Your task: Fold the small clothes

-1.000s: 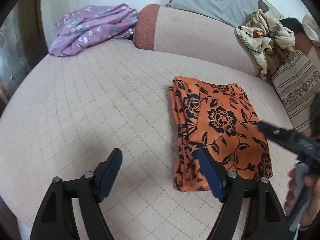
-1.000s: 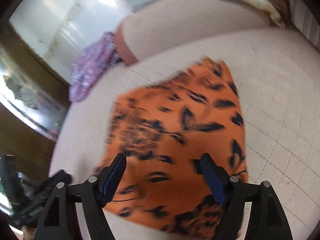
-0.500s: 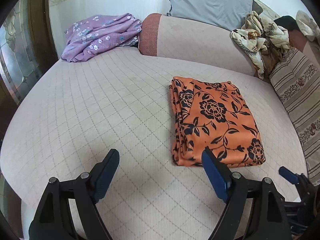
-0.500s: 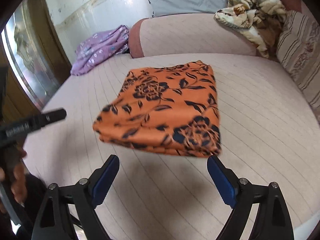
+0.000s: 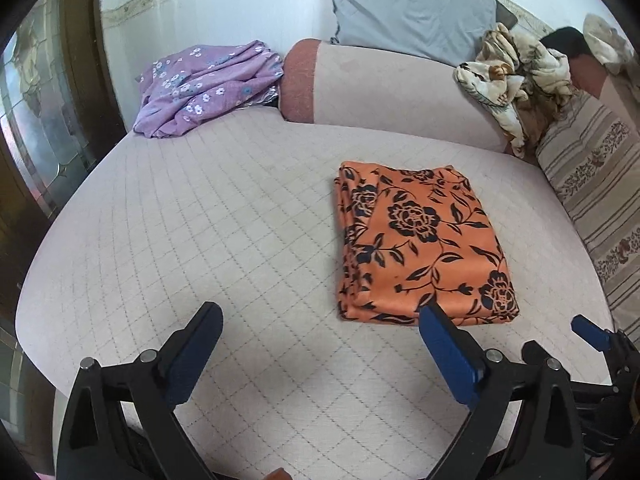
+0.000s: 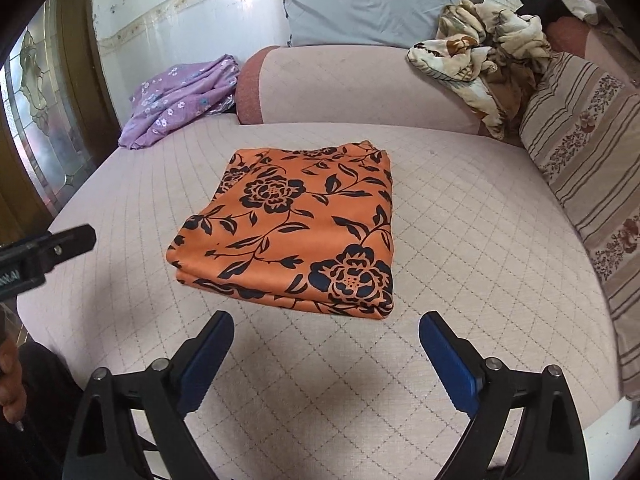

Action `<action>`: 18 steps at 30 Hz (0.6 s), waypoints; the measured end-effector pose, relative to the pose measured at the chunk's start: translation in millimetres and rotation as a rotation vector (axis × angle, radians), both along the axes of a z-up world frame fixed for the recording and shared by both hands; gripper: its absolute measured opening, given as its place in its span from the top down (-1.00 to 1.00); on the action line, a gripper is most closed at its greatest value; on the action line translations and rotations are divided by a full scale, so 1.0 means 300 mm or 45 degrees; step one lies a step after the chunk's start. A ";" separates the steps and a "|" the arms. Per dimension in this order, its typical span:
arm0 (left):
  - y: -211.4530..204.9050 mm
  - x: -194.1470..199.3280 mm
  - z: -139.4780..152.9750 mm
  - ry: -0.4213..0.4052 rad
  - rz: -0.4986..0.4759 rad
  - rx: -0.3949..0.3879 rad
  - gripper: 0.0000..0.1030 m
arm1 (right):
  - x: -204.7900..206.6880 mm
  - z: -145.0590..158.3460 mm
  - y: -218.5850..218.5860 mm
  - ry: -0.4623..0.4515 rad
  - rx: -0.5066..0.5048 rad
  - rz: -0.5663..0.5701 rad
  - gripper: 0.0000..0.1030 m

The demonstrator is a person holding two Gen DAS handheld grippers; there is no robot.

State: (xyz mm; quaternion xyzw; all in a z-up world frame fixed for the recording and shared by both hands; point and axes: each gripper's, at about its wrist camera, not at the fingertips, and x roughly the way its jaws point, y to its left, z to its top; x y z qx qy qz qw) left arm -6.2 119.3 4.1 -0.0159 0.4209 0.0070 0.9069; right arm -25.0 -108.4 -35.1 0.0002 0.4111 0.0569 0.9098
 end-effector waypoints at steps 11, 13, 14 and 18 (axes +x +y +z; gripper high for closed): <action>-0.085 0.038 0.012 -0.013 -0.018 0.080 -0.91 | 0.012 0.019 -0.019 0.003 -0.027 -0.012 -0.86; -0.091 0.042 0.009 -0.015 -0.030 0.083 -0.91 | 0.021 0.028 -0.023 -0.002 -0.028 -0.009 -0.86; -0.094 0.046 0.006 -0.008 -0.034 0.079 -0.91 | 0.027 0.034 -0.025 -0.007 -0.029 -0.012 -0.86; -0.098 0.059 -0.009 0.014 -0.035 0.070 -0.91 | 0.056 0.054 -0.029 -0.019 -0.031 -0.031 -0.86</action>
